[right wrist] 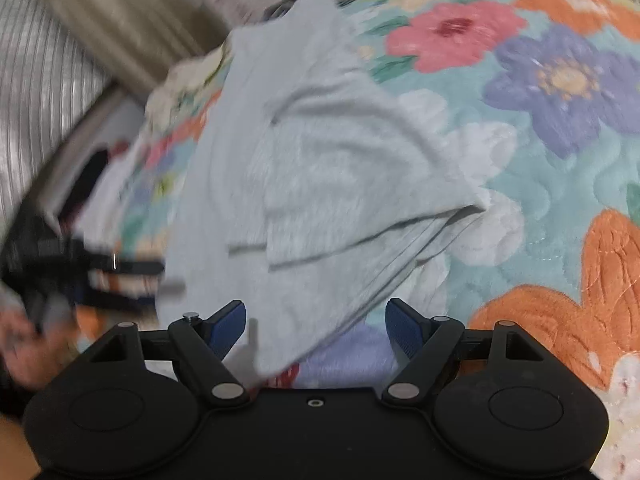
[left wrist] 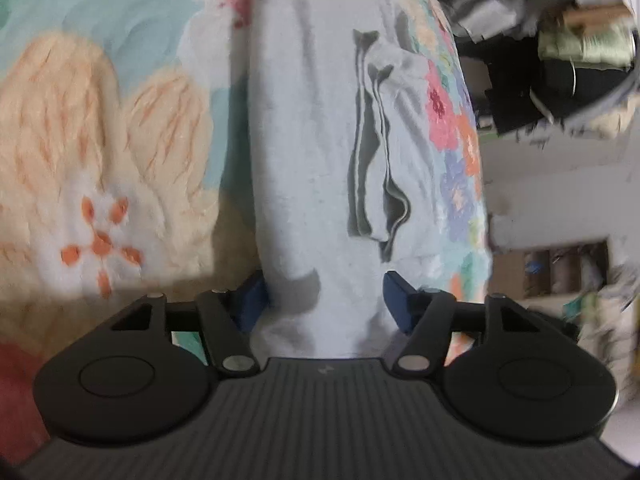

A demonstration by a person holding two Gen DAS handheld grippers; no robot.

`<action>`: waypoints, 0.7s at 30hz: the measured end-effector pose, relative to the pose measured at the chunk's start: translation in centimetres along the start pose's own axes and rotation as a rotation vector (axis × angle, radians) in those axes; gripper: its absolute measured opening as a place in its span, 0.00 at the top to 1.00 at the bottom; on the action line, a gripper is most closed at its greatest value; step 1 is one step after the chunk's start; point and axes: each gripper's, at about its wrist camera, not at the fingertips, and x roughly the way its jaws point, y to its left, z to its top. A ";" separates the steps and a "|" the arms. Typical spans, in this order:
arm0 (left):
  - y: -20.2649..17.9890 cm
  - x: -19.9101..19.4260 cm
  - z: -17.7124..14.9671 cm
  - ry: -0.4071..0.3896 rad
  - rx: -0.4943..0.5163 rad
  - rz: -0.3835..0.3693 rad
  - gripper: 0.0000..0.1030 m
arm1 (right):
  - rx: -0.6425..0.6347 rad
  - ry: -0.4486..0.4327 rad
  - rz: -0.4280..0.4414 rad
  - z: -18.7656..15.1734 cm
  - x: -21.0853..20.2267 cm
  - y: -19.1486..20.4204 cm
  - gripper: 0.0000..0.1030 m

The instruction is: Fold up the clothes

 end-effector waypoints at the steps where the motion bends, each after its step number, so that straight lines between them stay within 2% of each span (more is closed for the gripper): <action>1: -0.5 0.0 -0.1 -0.012 0.032 0.003 0.88 | 0.035 -0.027 0.007 0.3 -0.1 -0.7 0.21; 2: -0.9 0.1 -0.2 -0.023 0.065 0.007 0.91 | 0.069 -0.053 0.013 0.6 -0.1 -1.3 0.21; 6: -2.6 0.0 -0.2 -0.075 0.182 0.034 0.91 | 0.158 -0.137 0.021 2.1 -0.2 -3.3 0.22; 9: -3.0 0.3 -0.2 -0.075 0.235 0.126 0.86 | 0.176 -0.161 0.021 2.7 0.0 -3.9 0.21; 10: -3.3 0.4 -0.2 -0.071 0.262 0.189 0.72 | 0.173 -0.170 0.015 2.8 0.0 -3.8 0.22; 11: -3.7 0.8 -0.4 -0.062 0.305 0.292 0.58 | 0.170 -0.180 0.007 2.8 0.1 -3.7 0.22; 12: -4.0 0.8 -0.7 -0.058 0.332 0.356 0.58 | 0.172 -0.191 -0.006 3.0 0.2 -3.5 0.22; 13: -3.9 0.3 -0.9 -0.066 0.319 0.353 0.51 | 0.148 -0.191 -0.032 3.3 0.4 -3.0 0.26; 14: -3.6 0.0 -0.9 -0.071 0.281 0.322 0.42 | 0.117 -0.189 -0.062 3.6 0.5 -2.4 0.36; 15: -3.3 -0.1 -0.8 -0.071 0.246 0.290 0.39 | 0.066 -0.184 -0.091 4.0 0.6 -1.7 0.41; 16: -3.0 -0.3 -0.6 -0.077 0.224 0.268 0.37 | 0.015 -0.184 -0.105 4.2 0.5 -1.2 0.53; 17: -2.7 -0.4 -0.4 -0.087 0.210 0.252 0.40 | -0.007 -0.196 -0.095 4.2 0.2 -1.0 0.66; 18: -2.5 -0.4 -0.2 -0.094 0.202 0.234 0.42 | -0.020 -0.210 -0.080 4.2 -0.1 -0.9 0.72; 19: -2.5 -0.3 -0.1 -0.092 0.206 0.213 0.77 | -0.033 -0.224 -0.064 4.1 -0.4 -0.8 0.76; 20: -2.9 -0.1 -0.1 -0.081 0.230 0.207 0.90 | -0.044 -0.227 -0.069 4.0 -0.4 -0.8 0.77; 21: -3.4 0.1 -0.1 -0.068 0.268 0.217 0.90 | -0.054 -0.226 -0.080 3.9 -0.5 -0.9 0.78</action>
